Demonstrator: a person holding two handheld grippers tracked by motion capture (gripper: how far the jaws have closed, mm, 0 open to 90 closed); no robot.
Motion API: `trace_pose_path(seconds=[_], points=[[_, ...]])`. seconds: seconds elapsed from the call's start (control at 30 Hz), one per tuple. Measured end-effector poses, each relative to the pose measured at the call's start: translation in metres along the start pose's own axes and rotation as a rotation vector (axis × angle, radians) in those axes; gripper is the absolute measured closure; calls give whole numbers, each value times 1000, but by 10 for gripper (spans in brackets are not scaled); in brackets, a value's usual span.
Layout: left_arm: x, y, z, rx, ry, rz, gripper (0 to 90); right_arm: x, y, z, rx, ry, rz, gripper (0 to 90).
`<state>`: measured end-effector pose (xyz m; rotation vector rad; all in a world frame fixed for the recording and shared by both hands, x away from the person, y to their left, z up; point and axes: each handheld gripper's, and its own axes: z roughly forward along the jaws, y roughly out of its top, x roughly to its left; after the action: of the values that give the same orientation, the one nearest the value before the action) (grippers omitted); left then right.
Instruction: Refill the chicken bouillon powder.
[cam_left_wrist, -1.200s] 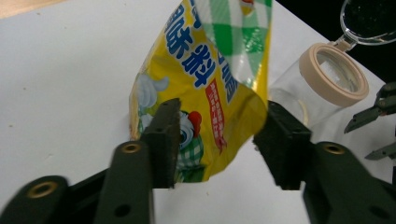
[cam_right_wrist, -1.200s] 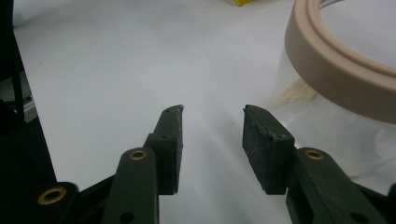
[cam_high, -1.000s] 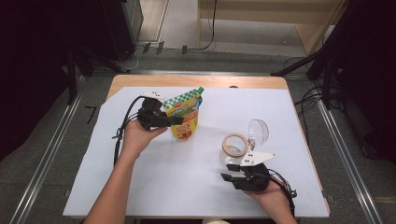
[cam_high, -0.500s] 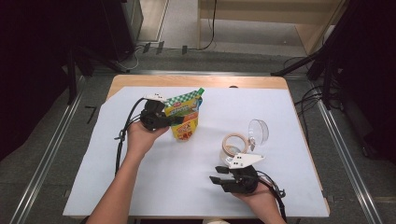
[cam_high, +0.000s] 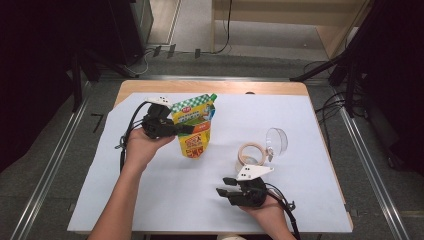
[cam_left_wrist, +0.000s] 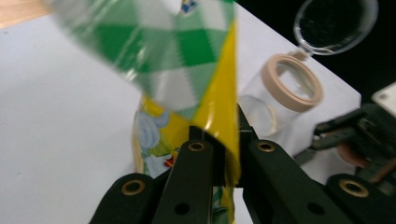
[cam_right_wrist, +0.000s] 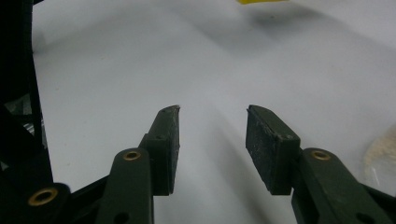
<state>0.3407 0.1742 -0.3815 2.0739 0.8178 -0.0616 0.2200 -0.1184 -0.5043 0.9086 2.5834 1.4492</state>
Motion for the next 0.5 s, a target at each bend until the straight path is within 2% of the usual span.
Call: trace_pose_path(seconds=[0.07, 0.23, 0.3, 0.5], points=[[-8, 2, -5, -4, -31, 16, 900, 0, -1, 2, -5, -2, -4, 560], [-29, 9, -11, 27, -46, 62, 900, 1, -1, 6, -14, -7, -10, 565], [-36, 11, -12, 40, -62, 76, 900, -1, -1, 8, -21, -23, -19, 556], [-56, 13, -12, 61, -107, 117, 900, -7, -2, 11, -53, -60, 23, 569]])
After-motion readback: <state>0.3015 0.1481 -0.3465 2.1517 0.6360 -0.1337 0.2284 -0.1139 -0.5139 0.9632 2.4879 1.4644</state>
